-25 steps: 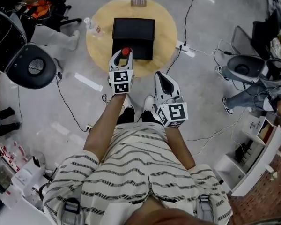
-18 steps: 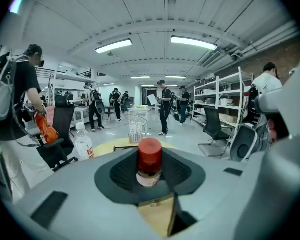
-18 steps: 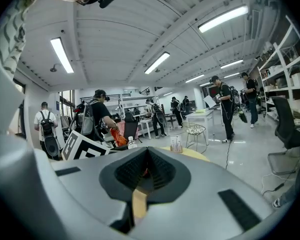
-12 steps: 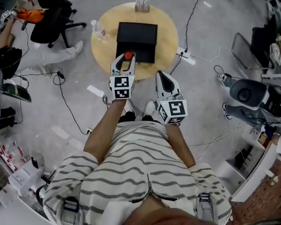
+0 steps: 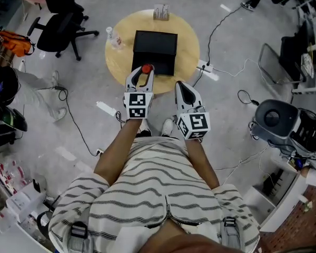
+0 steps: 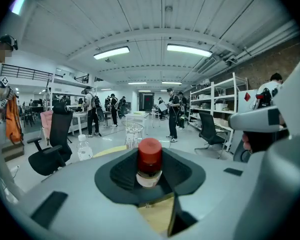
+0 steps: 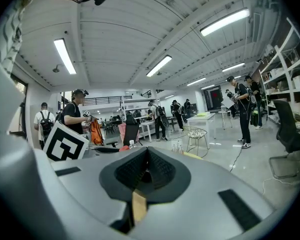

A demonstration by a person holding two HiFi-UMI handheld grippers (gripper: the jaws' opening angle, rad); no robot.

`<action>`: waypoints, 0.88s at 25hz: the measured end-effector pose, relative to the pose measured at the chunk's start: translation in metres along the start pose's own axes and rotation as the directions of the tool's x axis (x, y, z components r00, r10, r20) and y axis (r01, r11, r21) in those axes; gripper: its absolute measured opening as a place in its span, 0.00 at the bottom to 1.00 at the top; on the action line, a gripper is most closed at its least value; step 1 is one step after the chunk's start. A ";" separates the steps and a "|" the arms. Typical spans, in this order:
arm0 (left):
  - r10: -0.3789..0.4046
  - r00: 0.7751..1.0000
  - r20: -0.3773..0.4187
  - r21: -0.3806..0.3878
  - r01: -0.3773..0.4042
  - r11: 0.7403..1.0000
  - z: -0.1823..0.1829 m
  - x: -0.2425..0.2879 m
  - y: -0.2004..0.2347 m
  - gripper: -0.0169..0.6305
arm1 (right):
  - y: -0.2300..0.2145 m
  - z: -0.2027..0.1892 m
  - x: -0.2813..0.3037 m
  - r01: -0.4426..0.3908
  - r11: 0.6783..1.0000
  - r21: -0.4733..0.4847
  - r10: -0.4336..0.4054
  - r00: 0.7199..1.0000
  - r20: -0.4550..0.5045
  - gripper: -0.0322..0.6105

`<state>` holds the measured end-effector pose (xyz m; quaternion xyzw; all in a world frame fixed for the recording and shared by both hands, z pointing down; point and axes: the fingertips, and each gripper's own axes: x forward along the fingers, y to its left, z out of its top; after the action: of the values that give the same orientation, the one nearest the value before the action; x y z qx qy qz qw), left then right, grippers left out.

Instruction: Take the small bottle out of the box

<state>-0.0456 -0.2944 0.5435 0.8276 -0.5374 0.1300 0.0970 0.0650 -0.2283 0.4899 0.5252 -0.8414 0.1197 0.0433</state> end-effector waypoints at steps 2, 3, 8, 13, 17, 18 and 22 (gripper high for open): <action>-0.005 1.000 0.010 -0.005 0.005 1.000 0.004 0.002 0.001 0.26 | -0.002 0.000 0.005 -0.001 1.000 0.001 0.001 1.000 0.000 0.08; -0.007 1.000 0.013 -0.005 0.007 1.000 0.007 0.003 0.001 0.26 | -0.003 0.001 0.007 0.000 1.000 0.002 0.000 1.000 0.001 0.08; -0.015 0.999 0.028 0.016 0.015 1.000 0.018 -0.003 -0.003 0.26 | -0.006 0.002 0.009 0.000 1.000 0.007 0.000 1.000 0.008 0.08; -0.036 0.998 0.043 0.051 0.034 0.998 0.027 -0.022 -0.010 0.26 | 0.002 0.009 0.005 -0.007 1.000 0.004 0.007 1.000 0.019 0.08; -0.040 0.998 0.056 0.056 0.037 0.998 0.027 -0.028 -0.012 0.26 | 0.003 0.006 0.008 -0.014 1.000 -0.002 0.014 1.000 0.025 0.08; -0.040 0.998 0.058 0.057 0.037 0.998 0.027 -0.028 -0.012 0.26 | 0.004 0.006 0.009 -0.015 1.000 -0.004 0.016 1.000 0.027 0.08; -0.042 0.997 0.066 0.054 0.038 0.998 0.033 -0.036 -0.012 0.26 | 0.007 0.011 0.007 -0.013 1.000 -0.016 0.014 0.999 0.030 0.08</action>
<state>-0.0454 -0.2680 0.5005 0.8444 -0.5200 0.1142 0.0597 0.0563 -0.2340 0.4793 0.5208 -0.8464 0.1056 0.0340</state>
